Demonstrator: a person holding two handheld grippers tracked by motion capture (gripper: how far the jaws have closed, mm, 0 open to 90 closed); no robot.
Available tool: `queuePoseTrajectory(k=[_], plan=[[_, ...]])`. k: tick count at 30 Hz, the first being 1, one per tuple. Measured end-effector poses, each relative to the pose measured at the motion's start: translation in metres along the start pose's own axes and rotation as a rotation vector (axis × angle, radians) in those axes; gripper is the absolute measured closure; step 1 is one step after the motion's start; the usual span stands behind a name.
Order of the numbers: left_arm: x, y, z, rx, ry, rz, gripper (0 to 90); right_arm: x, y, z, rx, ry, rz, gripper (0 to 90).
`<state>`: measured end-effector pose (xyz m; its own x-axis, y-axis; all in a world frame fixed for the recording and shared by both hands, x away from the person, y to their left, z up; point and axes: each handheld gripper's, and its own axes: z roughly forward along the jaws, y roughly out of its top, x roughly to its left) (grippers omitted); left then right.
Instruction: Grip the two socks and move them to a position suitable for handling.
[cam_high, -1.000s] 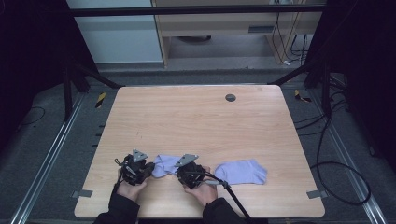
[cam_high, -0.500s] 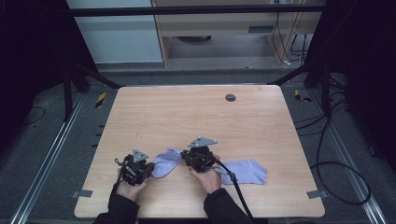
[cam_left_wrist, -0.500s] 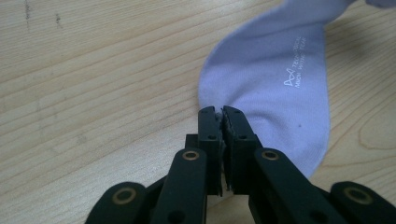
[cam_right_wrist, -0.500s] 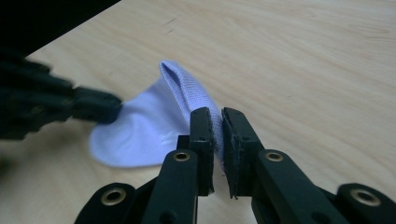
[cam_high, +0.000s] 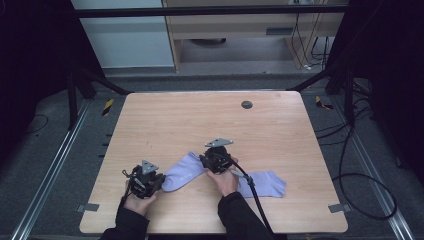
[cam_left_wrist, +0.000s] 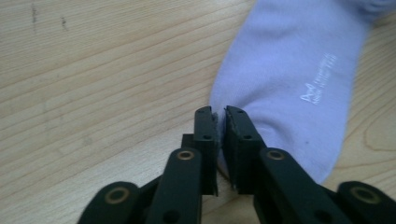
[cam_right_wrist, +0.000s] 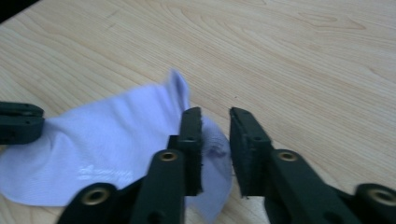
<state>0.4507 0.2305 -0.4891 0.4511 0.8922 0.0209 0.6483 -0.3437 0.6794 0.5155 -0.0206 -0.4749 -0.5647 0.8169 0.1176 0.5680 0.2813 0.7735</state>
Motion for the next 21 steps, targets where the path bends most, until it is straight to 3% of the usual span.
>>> queuePoseTrajectory(k=[1, 4, 8, 15, 21], plan=[[0.001, 0.000, -0.003, -0.016, -0.001, -0.011, 74.5, -0.001, 0.002, -0.002, -0.009, -0.022, -0.022, 67.0], [0.003, 0.000, -0.008, -0.037, -0.003, -0.020, 69.3, -0.003, 0.003, -0.008, -0.013, -0.032, -0.047, 65.2], [0.002, -0.002, -0.012, -0.045, -0.011, -0.034, 67.1, -0.001, -0.002, -0.008, 0.024, -0.021, -0.083, 66.1], [0.002, -0.003, -0.010, -0.002, -0.011, -0.036, 67.8, -0.005, -0.011, 0.004, 0.086, -0.022, -0.073, 65.7], [0.000, -0.003, -0.005, 0.028, -0.018, -0.033, 75.6, -0.004, -0.017, 0.011, 0.121, -0.040, -0.082, 71.7]])
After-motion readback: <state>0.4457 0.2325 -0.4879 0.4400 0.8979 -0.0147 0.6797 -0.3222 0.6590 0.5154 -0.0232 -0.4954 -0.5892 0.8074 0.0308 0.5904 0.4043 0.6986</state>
